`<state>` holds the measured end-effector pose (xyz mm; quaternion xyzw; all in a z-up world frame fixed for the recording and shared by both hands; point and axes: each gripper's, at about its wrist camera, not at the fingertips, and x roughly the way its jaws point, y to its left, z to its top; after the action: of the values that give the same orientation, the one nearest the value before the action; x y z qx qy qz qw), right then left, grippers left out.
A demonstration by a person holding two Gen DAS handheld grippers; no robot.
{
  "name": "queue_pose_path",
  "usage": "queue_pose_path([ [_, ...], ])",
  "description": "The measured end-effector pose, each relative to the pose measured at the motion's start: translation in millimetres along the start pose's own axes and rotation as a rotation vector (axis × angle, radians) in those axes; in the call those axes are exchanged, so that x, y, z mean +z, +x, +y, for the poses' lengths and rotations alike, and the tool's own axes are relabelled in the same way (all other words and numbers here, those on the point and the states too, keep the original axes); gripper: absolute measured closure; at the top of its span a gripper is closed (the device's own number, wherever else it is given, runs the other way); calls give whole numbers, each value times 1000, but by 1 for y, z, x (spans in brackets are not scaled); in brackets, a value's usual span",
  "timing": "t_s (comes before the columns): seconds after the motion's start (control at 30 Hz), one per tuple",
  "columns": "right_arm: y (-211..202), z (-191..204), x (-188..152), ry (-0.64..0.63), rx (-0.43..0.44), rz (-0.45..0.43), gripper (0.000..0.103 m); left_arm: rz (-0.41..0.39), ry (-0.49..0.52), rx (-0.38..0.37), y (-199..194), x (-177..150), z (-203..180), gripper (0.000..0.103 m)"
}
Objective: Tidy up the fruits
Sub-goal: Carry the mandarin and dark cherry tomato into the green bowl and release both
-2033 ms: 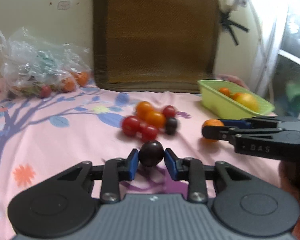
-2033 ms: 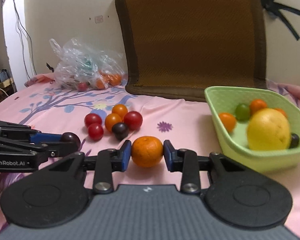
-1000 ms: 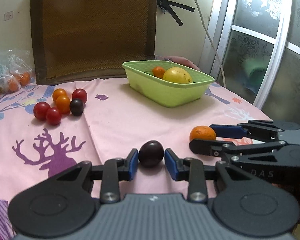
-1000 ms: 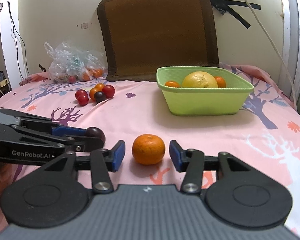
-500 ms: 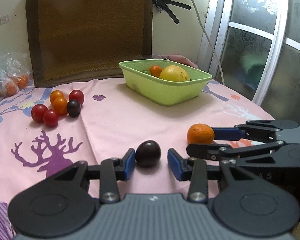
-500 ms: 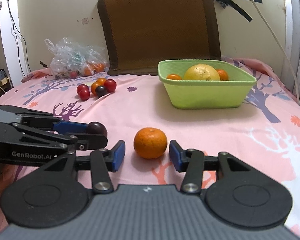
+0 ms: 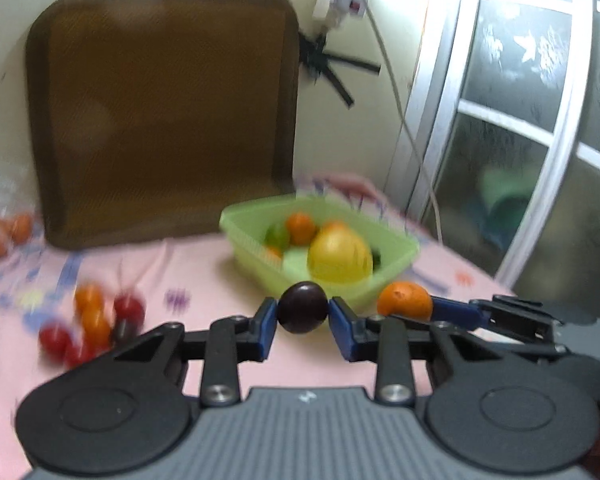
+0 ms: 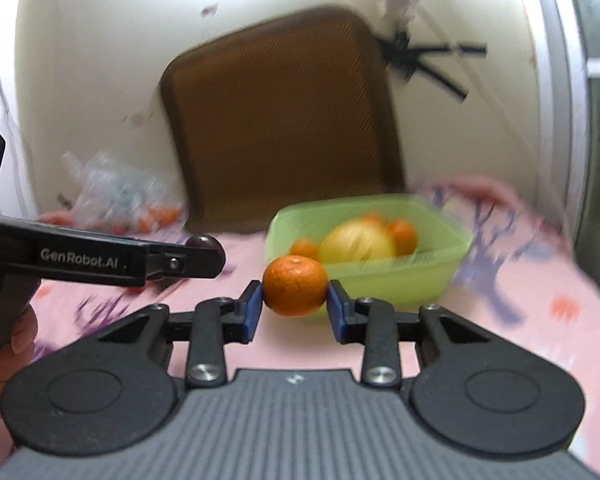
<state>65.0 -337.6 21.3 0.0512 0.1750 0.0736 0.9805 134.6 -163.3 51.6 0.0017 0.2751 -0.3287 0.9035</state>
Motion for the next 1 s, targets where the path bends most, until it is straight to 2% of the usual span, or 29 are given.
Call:
queue_pose_path([
  [0.07, 6, -10, 10, -5, -37, -33, 66, -6, -2, -4, 14, 15, -2, 73],
  [0.2, 26, -36, 19, 11, -113, -39, 65, 15, -49, -8, 48, 38, 3, 73],
  [0.3, 39, -53, 18, 39, -145, -25, 65, 39, -89, -10, 70, 42, 9, 73],
  [0.47, 50, -59, 10, 37, -166, -13, 64, 73, -96, 8, 98, 42, 14, 73],
  [0.57, 49, -59, 9, 35, -164, -25, 52, 94, -111, 13, 110, 40, 15, 71],
  [0.6, 48, -59, 8, 33, -166, -29, 51, 88, -119, 20, 111, 39, 15, 64],
  [0.77, 41, -55, 6, 9, -171, -70, 51, 45, -126, 29, 91, 41, 18, 63],
  [0.9, 29, -52, 2, 8, -153, -105, 51, -54, -160, 40, 34, 37, 38, 63],
  [1.0, 23, -47, 2, 5, -139, -133, 51, -113, -184, 109, -12, 24, 63, 63],
])
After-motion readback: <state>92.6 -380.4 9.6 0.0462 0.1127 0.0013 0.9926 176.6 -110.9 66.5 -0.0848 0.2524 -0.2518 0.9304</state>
